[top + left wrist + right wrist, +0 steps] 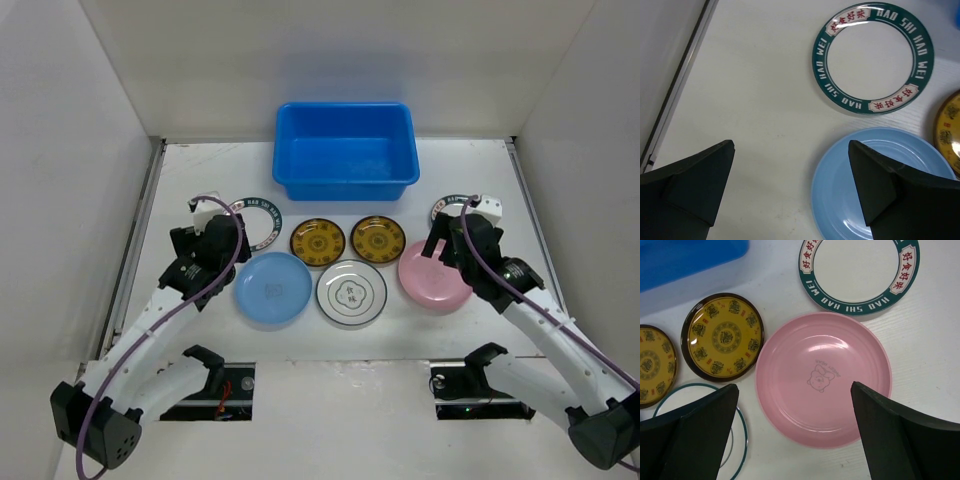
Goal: Place the plates into the plastic bin on the countertop
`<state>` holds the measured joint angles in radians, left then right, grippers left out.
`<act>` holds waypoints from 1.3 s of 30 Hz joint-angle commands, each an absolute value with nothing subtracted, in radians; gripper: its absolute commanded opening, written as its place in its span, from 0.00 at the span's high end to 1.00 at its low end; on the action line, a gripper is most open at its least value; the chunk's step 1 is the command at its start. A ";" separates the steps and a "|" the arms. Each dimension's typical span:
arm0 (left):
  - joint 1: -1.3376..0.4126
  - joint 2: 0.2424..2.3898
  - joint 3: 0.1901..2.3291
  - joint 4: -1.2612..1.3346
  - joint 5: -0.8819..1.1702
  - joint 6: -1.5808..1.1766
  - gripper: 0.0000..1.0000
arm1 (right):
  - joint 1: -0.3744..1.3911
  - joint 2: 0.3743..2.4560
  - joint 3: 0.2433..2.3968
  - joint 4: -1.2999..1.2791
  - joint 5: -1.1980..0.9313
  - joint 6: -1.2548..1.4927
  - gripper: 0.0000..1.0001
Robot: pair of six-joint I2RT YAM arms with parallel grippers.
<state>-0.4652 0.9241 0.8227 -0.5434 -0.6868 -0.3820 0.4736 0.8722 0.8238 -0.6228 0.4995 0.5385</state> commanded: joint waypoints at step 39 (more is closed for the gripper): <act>-0.326 1.173 0.592 -0.525 -0.244 -0.669 0.56 | 0.478 0.917 0.810 -0.598 0.360 0.525 0.00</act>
